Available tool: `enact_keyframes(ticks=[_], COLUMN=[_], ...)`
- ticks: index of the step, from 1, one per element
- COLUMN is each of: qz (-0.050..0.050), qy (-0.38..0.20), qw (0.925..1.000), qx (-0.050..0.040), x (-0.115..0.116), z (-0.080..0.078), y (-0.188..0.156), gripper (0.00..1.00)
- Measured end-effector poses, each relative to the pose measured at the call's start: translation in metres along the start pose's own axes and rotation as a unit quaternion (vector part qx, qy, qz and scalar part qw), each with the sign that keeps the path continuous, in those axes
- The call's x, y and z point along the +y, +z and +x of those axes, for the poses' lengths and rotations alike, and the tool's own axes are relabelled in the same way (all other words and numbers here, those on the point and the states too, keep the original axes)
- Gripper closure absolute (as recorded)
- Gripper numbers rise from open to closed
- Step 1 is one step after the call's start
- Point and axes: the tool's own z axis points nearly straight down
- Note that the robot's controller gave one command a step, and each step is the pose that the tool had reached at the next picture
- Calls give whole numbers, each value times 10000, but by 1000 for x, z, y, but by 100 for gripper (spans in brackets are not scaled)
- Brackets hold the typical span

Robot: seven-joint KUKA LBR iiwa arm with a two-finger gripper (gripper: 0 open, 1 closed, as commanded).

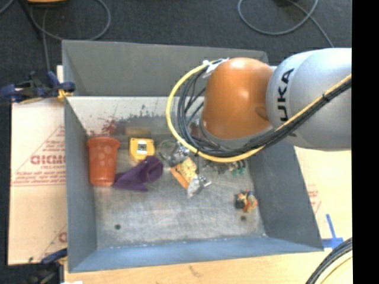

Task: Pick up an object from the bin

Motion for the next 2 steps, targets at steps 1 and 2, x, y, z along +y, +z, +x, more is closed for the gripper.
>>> enact_keyframes(ticks=[1, 2], qz=[0, -15], qy=[0, -253], qw=[10000, 9997], qx=[1, 25], x=[0, -12], z=[0, -5], y=[0, -40], gripper=[100, 100])
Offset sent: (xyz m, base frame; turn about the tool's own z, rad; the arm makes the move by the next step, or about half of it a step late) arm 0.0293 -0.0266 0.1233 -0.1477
